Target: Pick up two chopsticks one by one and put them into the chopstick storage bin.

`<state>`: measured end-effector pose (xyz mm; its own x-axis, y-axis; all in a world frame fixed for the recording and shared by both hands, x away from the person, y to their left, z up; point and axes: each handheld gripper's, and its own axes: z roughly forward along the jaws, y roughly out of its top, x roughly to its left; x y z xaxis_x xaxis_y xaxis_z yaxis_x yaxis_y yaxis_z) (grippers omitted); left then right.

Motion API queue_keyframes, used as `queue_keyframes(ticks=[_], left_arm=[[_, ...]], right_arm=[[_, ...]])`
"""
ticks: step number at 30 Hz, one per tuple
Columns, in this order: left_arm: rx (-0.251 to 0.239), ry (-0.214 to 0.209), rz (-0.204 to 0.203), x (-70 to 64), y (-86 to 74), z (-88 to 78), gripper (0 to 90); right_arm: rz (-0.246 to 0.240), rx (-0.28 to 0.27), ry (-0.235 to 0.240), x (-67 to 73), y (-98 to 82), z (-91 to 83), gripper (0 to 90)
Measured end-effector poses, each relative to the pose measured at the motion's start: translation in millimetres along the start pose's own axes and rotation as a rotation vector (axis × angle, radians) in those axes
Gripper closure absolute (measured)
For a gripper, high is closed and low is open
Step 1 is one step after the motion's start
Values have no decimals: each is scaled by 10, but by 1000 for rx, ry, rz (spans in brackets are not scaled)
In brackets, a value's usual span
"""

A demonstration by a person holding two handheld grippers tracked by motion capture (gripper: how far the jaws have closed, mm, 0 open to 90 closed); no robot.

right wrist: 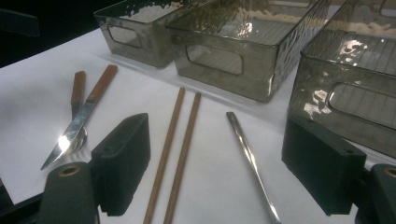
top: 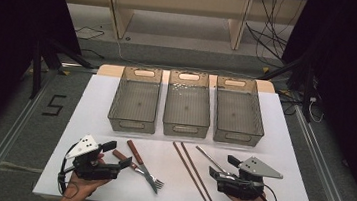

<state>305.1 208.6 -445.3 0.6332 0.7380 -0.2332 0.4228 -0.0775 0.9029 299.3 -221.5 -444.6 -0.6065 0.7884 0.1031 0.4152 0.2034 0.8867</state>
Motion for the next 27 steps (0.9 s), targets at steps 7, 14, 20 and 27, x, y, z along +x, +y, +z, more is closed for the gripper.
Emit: queue_keyframes(ticks=[7, 14, 20, 27], left_arm=[[1, 0, -2, -1, -1, 2, 149], [-1, 0, 0, 2, 0, 1, 149], [3, 1, -1, 2, -2, 4, 149], [5, 1, 3, 3, -2, 6, 149]], right_arm=[[0, 16, 0, 3, 17, 6, 249], [-15, 70, -9, -8, 96, 12, 263], [-37, 176, -25, -11, 228, 51, 284], [-37, 304, -39, 24, 349, 107, 327]])
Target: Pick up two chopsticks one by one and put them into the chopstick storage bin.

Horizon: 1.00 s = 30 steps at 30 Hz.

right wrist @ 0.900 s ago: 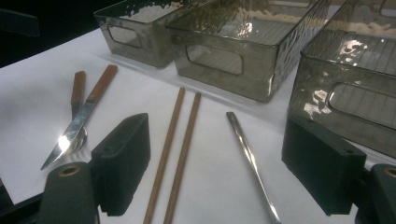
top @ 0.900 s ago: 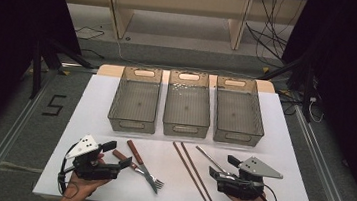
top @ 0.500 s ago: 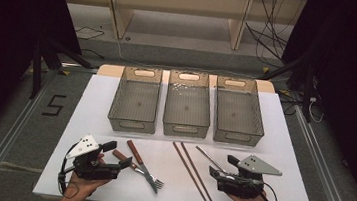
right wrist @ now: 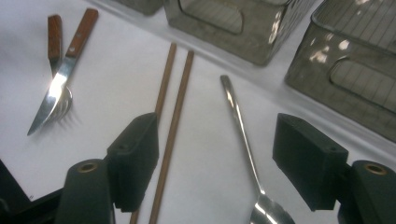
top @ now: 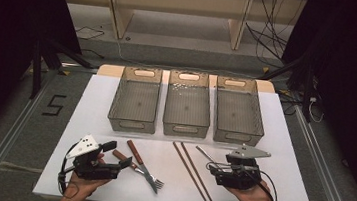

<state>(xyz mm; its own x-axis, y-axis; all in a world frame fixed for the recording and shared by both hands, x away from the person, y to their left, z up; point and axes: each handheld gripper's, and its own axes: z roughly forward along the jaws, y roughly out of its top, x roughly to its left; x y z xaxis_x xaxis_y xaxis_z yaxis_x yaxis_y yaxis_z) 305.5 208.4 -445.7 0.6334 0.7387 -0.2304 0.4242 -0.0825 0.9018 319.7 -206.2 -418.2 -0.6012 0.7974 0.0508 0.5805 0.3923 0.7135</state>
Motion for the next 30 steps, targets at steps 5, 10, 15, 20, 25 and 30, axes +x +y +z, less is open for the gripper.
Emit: queue_keyframes(ticks=[5, 10, 15, 20, 25, 30], left_arm=[[-1, 1, -2, 2, 0, -1, 149], [-1, 2, -2, 0, 1, 0, 149], [-1, 1, -2, 2, 0, -2, 149], [-2, 1, -1, 5, 1, -3, 149], [-2, 1, -1, 4, 1, -5, 149], [-4, 0, 0, 9, 2, -8, 149]], right_arm=[[-17, 90, 0, 25, 52, 85, 355], [-44, 169, 12, 79, 102, 160, 407], [-69, 240, 22, 131, 142, 249, 429], [-86, 289, 27, 155, 158, 321, 444], [-111, 340, 36, 200, 185, 400, 475], [-133, 393, 49, 244, 183, 481, 527]])
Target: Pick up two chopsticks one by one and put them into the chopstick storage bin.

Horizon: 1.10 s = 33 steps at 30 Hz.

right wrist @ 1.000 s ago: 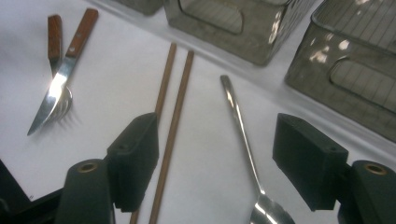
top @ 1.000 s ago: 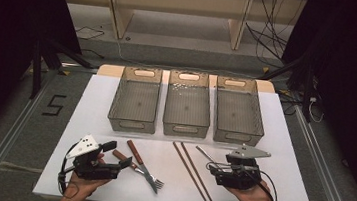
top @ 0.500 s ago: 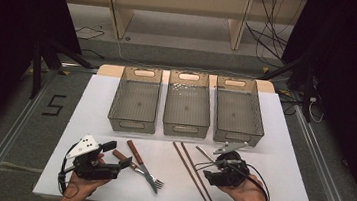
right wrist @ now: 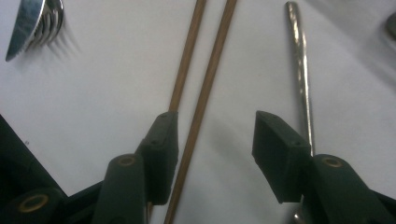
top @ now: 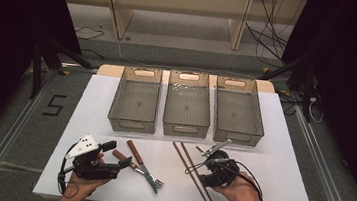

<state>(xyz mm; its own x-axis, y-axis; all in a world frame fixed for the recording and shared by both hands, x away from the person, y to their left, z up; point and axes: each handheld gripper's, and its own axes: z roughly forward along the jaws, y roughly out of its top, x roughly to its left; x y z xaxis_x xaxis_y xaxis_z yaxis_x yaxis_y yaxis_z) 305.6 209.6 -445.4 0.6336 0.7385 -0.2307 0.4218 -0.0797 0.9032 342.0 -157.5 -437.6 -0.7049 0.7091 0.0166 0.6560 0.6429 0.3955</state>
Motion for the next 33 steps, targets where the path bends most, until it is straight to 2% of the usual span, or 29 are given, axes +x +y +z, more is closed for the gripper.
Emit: queue_keyframes(ticks=[8, 14, 21, 28, 33], left_arm=[[1, 0, 1, 0, 1, 0, 149], [-1, 1, 1, 1, 1, -1, 149], [-1, 1, 1, 1, 1, -1, 149], [0, 1, 2, 0, 1, -1, 149], [-3, 0, 1, -4, 2, -3, 149]], right_arm=[[-22, 91, 11, 49, 37, 129, 604], [4, 137, 11, 61, 52, 217, 649], [2, 159, 7, 66, 71, 248, 703], [-16, 191, -15, 62, 104, 257, 765], [2, 215, 4, 14, 143, 274, 806]])
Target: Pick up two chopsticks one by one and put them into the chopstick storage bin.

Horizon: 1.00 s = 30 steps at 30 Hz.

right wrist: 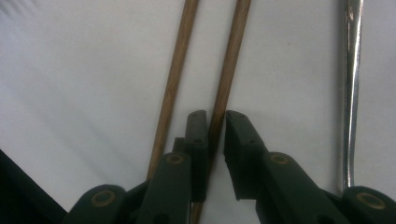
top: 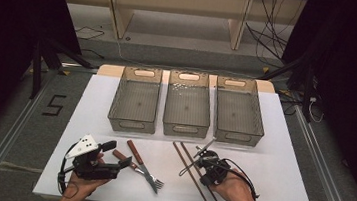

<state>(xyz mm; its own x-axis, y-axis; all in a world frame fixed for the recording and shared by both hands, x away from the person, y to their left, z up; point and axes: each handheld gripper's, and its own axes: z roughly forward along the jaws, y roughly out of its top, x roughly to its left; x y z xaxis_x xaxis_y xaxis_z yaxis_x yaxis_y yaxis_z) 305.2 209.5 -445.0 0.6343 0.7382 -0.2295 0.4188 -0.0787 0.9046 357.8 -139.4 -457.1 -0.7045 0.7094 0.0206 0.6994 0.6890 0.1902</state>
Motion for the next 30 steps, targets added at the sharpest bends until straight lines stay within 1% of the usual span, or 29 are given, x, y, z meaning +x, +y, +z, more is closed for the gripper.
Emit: queue_keyframes(ticks=[3, 6, 9, 14, 17, 19, 21, 23, 25, 28, 30], left_arm=[[0, 0, 1, 0, 0, 0, 149], [0, 0, 2, -2, 1, -1, 149], [0, -1, 2, 0, 2, -2, 149], [-1, 1, 1, 4, 3, -7, 149], [-2, 0, 1, 2, 4, -10, 149], [-1, 1, 1, 4, 5, -9, 149], [-2, 1, 1, 5, 5, -10, 149], [-1, 2, 0, 9, 5, -10, 149], [-1, 2, 0, 10, 4, -11, 149], [-4, 4, -2, 11, 5, -10, 149], [-4, 5, -3, 12, 5, -11, 149]], right_arm=[[15, 13, 3, 1, 18, 1, 812], [14, 11, 4, -13, 20, 3, 817], [22, 12, 4, -24, 23, 2, 847], [27, 21, 10, -31, 33, -3, 850], [30, 8, 10, -46, 27, -6, 852], [32, 5, -4, -50, 29, -10, 853], [36, 2, -5, -60, 26, -15, 853], [29, -8, -6, -80, 18, -25, 854], [29, -20, 1, -93, 11, -59, 854], [26, -43, 0, -92, 8, -129, 854], [19, -66, 5, -84, 10, -183, 854]])
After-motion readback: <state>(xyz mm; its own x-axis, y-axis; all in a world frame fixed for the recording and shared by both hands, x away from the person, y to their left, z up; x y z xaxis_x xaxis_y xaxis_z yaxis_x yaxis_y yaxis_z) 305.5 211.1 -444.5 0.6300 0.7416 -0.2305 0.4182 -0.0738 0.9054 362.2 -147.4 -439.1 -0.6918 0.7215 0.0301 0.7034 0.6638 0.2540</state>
